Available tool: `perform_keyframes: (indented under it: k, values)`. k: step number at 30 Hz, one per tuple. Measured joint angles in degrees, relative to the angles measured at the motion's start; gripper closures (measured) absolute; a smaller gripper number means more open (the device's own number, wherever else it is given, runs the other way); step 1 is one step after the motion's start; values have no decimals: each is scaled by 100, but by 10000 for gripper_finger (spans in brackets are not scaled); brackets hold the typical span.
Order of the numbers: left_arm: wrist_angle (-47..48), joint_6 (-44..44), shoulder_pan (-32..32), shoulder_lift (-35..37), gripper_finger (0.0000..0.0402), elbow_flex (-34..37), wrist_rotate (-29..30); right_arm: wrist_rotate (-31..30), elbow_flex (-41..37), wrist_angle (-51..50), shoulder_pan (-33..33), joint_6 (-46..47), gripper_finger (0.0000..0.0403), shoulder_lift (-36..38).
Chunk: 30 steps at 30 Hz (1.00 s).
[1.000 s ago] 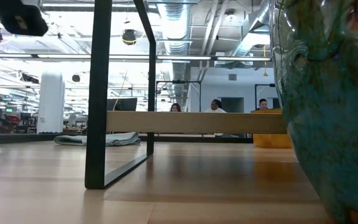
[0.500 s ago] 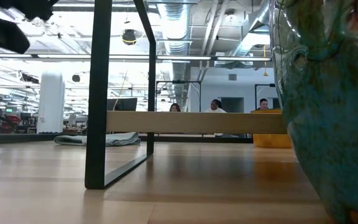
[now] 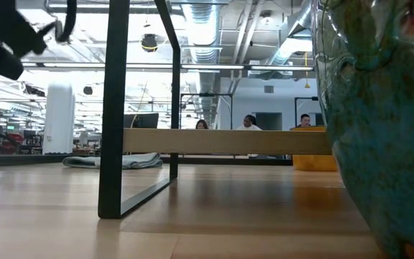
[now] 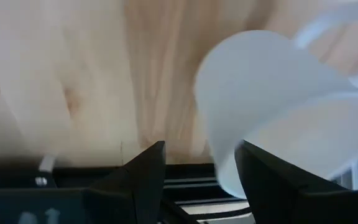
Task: Stack small to large cups/mugs on shelf
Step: Put the white mug on the shelf
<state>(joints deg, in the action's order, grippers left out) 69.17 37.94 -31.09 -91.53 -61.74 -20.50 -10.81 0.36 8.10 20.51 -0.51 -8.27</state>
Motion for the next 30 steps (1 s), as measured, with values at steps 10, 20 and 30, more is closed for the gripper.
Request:
perform_keyframes:
  k: [10, 20, 30]
  values:
    - [-517, 772, -17, 0, 217, 283, -549, 1, 0, 4, 1, 0, 136, -1]
    - [-833, 2322, -120, 0, 217, 282, -881, 0, 0, 3, 91, -2, 136, -2]
    - [-763, 3469, -442, 0, 217, 282, -1100, 7, 0, 4, 517, 2, 136, -2]
